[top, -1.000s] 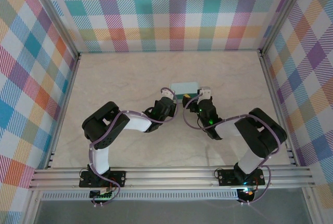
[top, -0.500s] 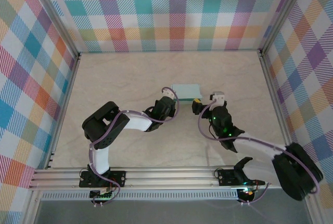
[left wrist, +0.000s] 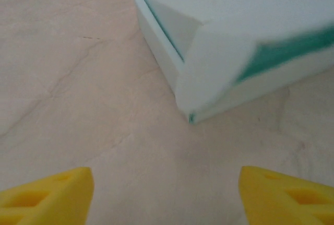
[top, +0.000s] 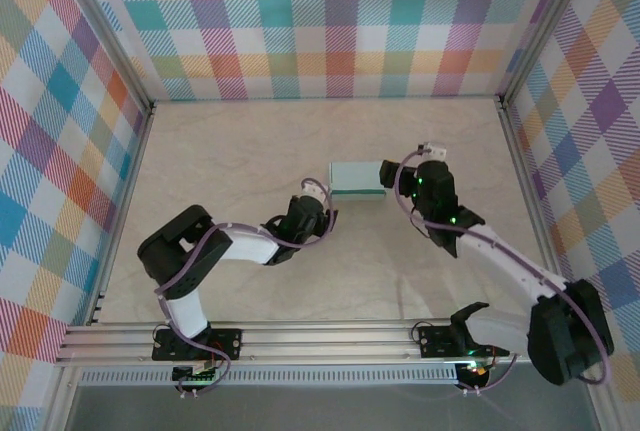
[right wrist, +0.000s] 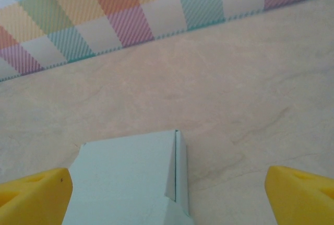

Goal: Fold the paper box

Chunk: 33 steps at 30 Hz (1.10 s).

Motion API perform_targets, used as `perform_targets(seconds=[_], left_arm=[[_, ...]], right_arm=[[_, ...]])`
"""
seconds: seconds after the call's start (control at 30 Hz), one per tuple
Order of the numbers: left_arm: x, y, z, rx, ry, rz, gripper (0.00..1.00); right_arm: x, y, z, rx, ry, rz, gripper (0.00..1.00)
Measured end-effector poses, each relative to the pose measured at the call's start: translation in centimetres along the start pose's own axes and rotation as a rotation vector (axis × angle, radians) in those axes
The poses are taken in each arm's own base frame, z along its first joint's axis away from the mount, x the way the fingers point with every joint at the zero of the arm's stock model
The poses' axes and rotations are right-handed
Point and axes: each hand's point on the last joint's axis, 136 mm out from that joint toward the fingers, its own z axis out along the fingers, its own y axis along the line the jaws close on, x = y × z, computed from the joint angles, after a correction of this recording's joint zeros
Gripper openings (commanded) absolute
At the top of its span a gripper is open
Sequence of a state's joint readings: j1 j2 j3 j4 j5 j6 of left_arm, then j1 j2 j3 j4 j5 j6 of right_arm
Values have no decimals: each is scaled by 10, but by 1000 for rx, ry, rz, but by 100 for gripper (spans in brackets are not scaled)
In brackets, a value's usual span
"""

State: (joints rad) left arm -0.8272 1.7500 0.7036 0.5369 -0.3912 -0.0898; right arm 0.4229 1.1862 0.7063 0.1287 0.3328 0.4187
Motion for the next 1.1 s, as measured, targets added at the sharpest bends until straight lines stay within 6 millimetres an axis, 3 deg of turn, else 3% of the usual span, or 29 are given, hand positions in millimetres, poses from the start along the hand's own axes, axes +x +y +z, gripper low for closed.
perform_targets(seconds=[0.13, 0.33, 0.5, 0.63, 0.73, 0.87, 0.97, 1.1], left_arm=[[-5, -4, -29, 41, -28, 0, 100], [-63, -6, -57, 73, -115, -76, 100], [-136, -4, -54, 138, -137, -241, 100], [-177, 11, -22, 159, -97, -370, 100], [-165, 14, 13, 162, 18, -412, 100], [-114, 14, 53, 147, 210, -431, 87], [-76, 10, 62, 140, 332, -438, 79], [-63, 6, 62, 153, 380, -446, 72]], right_arm=[[11, -15, 34, 17, 141, 91, 95], [43, -22, 71, -12, 331, 171, 96], [71, -15, 80, -66, 432, 190, 96], [80, -11, 83, -95, 463, 200, 97], [86, -10, 85, -111, 481, 198, 100], [94, -12, 87, -115, 494, 178, 100], [99, -16, 87, -115, 494, 169, 100], [101, -18, 88, -126, 493, 171, 95]])
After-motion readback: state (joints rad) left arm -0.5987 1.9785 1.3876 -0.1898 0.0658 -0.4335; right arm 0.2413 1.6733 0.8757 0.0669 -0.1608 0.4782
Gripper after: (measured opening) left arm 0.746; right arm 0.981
